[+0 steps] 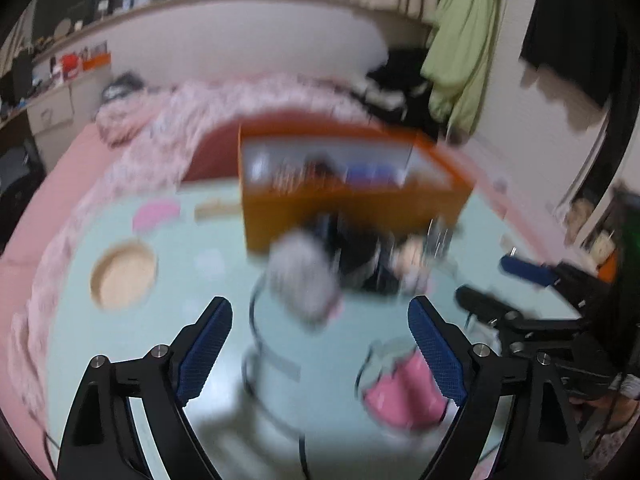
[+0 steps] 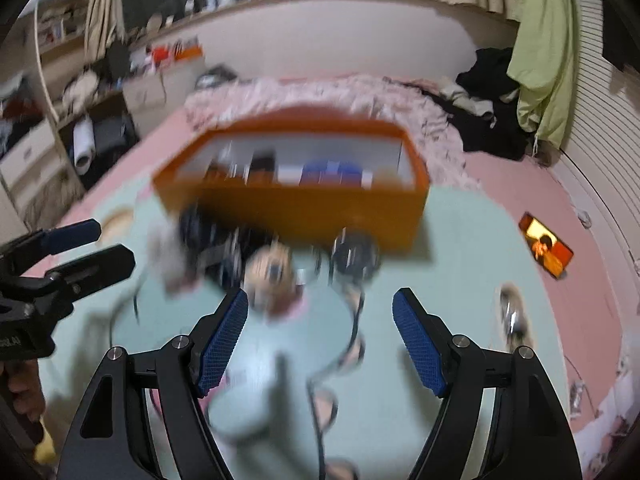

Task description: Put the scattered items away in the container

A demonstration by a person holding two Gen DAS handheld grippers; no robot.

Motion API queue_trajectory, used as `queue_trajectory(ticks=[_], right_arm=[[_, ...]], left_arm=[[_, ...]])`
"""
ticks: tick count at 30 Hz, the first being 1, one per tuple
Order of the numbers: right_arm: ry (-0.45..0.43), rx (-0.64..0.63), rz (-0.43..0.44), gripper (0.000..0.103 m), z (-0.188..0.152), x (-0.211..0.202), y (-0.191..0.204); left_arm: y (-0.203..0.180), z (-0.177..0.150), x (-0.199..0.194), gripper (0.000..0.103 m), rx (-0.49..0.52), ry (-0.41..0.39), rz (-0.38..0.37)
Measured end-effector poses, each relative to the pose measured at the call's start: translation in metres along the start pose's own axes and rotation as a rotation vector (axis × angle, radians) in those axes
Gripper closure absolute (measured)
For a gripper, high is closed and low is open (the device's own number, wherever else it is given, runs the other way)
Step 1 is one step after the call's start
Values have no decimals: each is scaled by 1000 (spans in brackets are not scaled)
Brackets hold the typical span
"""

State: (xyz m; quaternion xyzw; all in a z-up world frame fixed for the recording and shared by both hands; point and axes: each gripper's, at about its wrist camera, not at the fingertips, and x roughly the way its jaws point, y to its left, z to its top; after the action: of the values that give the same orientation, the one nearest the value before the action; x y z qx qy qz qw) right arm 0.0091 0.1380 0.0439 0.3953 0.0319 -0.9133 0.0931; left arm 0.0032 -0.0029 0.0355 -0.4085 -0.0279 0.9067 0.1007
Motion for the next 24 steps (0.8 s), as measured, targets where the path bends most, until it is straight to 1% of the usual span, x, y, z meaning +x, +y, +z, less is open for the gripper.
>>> queue_trajectory(ticks=[3, 4, 5, 7, 9, 13, 24], right_arm=[[23, -19, -14, 28, -18, 5, 7], [25, -24, -22, 28, -21, 7, 9], [33, -36, -32, 28, -24, 11, 11], [74, -48, -40, 27, -26, 22, 12], [82, -30, -13, 21, -25, 26, 8], [80, -13, -12, 19, -26, 28, 0], [78, -15, -12, 19, -29, 27, 2]], left_arm=[[2, -12, 12, 13, -6, 30, 33], [3, -15, 18, 14, -9, 55, 59], [2, -17, 21, 12, -3, 61, 82], [1, -20, 26, 0, 13, 91, 104], [-5, -23, 27, 0, 36, 97, 129], [-4, -26, 25, 0, 40, 92, 129], [-6, -27, 24, 0, 40, 92, 129]])
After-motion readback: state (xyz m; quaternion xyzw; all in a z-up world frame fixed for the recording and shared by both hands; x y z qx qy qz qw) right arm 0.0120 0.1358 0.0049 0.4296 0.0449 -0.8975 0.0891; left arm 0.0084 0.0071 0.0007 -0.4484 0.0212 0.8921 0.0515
